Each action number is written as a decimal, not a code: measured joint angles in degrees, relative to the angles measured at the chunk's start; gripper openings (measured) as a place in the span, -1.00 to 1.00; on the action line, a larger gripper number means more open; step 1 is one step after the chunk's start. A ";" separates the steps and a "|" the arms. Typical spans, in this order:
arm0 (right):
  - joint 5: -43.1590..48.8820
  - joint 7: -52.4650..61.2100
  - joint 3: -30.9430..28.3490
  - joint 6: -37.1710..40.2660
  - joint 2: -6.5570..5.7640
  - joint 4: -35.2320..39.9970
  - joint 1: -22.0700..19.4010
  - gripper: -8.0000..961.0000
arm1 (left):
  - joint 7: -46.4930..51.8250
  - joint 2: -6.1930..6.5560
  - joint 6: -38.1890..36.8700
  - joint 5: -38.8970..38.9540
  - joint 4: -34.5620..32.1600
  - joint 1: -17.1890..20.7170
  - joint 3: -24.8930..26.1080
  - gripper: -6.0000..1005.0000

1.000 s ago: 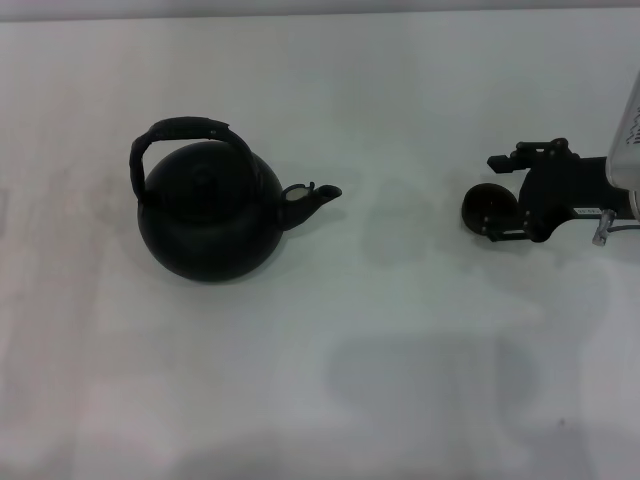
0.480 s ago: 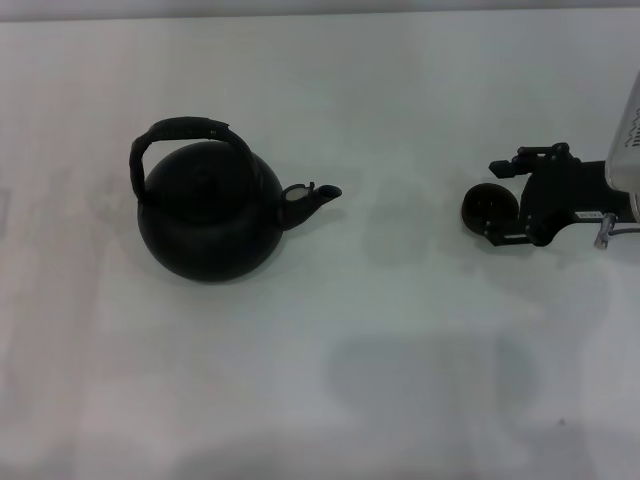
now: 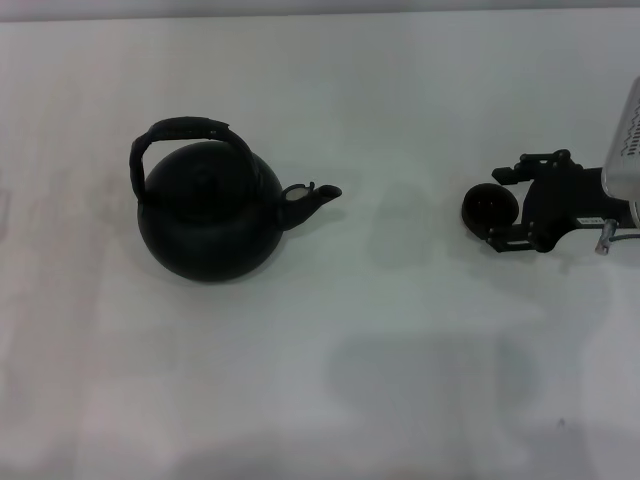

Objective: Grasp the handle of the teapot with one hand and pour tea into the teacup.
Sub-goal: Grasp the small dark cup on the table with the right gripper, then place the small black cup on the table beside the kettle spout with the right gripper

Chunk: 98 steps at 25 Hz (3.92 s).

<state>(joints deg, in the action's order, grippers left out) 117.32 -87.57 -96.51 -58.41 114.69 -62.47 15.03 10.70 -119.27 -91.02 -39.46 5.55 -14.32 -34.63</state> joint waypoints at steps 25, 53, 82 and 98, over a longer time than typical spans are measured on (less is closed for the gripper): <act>0.19 -1.10 0.81 1.42 0.00 5.16 2.90 0.60 | 0.12 0.00 -0.01 -0.09 -0.02 0.00 0.00 0.36; -0.61 7.88 7.58 -2.89 0.27 -5.22 5.36 0.56 | 0.11 -0.09 -0.21 -1.96 -0.01 0.00 0.00 0.36; -1.22 7.39 20.98 10.16 0.44 -0.26 6.68 0.61 | 0.29 -0.13 -0.51 -2.47 -0.02 -0.21 0.00 0.36; -1.22 6.53 21.11 10.21 0.44 0.97 7.16 0.63 | 0.26 -0.08 -0.46 -2.46 -0.02 -0.55 0.00 0.36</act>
<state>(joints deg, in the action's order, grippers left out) 116.10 -81.05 -75.40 -48.20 115.13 -61.50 22.19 10.96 -119.35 -91.49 -41.92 5.54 -14.88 -34.62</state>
